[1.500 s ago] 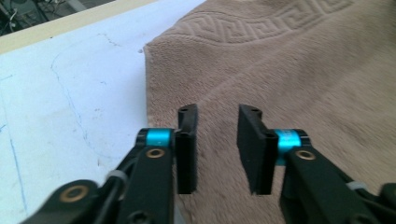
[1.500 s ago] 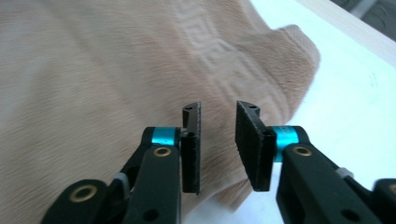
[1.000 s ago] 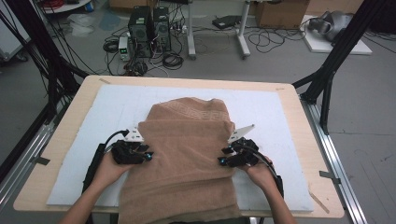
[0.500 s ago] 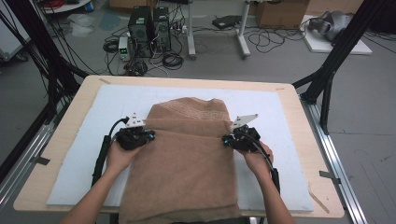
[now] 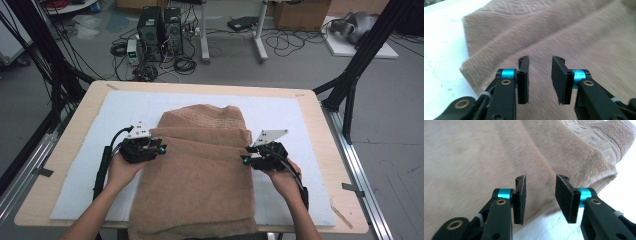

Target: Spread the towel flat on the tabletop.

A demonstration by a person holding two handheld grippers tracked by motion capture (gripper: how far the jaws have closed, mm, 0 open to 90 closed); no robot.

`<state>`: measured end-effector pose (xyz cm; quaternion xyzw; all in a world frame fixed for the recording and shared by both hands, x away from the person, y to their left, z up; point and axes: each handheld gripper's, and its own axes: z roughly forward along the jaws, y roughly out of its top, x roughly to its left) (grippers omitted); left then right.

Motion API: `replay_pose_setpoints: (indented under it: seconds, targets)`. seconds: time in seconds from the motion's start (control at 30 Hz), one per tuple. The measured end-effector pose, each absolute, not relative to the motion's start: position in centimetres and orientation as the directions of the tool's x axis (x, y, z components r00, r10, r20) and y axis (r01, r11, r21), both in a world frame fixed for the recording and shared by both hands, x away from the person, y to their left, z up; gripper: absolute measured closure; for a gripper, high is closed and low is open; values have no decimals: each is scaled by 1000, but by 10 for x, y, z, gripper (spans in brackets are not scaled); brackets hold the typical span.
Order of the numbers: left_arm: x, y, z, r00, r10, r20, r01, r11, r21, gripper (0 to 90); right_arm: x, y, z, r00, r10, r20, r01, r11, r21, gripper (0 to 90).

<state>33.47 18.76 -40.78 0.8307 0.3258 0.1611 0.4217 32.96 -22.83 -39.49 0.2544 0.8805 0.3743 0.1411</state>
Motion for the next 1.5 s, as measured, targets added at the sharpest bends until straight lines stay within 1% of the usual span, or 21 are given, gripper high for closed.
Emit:
replay_pose_setpoints:
  seconds: [0.07,0.17,0.27,0.3,0.33,0.37,0.4,0.43,0.47,0.5,0.53,0.6,0.67,0.77,0.9,0.97,1.13,1.27,1.37,1.43,1.5]
  targets:
    - [320,188,-411,759,651,5,384,-455,803,604,319,-231,-396,-849,528,-32,332,578,746,562]
    - [301,190,-420,793,610,2,375,-491,786,542,305,-227,-407,-883,468,18,328,591,737,532]
    - [291,190,-431,812,584,9,380,-540,751,518,298,-217,-422,-904,427,11,317,653,688,524]
    - [289,190,-435,817,576,17,380,-561,735,527,298,-215,-426,-907,421,11,318,666,675,524]
    - [288,190,-440,823,568,21,383,-582,718,546,298,-211,-431,-910,414,12,319,681,659,532]
    - [288,191,-441,823,568,11,378,-562,736,565,299,-208,-436,-913,407,13,319,695,645,558]
    - [288,192,-442,821,570,2,382,-553,740,623,300,-208,-436,-913,407,13,313,682,661,642]
    - [289,192,-443,824,567,-1,377,-547,748,676,301,-207,-437,-914,406,19,314,676,666,707]
    - [289,192,-442,824,567,-5,381,-546,746,753,303,-206,-437,-918,395,36,316,675,667,766]
    - [291,191,-442,826,563,-15,384,-543,747,787,304,-205,-436,-923,385,29,304,680,667,814]
    - [291,190,-442,826,563,-14,385,-546,744,830,305,-203,-435,-928,372,22,293,692,660,839]
    - [293,189,-440,824,566,-7,383,-549,743,853,306,-199,-432,-930,369,1,281,707,649,849]
    - [294,189,-438,816,577,6,376,-541,752,858,306,-197,-426,-927,376,-10,274,693,666,851]
    - [300,192,-429,795,607,-2,380,-496,781,860,311,-197,-415,-916,401,-20,279,672,686,850]
    - [316,195,-418,749,663,-5,392,-436,810,860,324,-198,-403,-887,457,-60,290,654,699,847]
    - [325,196,-416,721,693,-25,408,-395,823,860,332,-198,-401,-866,498,-50,316,621,717,847]
    - [347,190,-424,681,732,-26,445,-385,809,858,355,-194,-413,-817,574,-63,371,605,704,843]
    - [357,185,-430,666,745,-25,460,-384,801,850,368,-195,-424,-806,590,-51,389,592,706,840]
    - [357,186,-427,664,747,-34,462,-375,804,819,369,-199,-422,-801,598,-31,394,565,726,802]
    - [354,187,-424,678,734,-41,456,-376,806,784,365,-199,-418,-807,589,-34,380,563,733,772]
    - [347,187,-420,689,724,-27,443,-392,807,744,358,-200,-413,-818,574,-48,362,576,733,748]
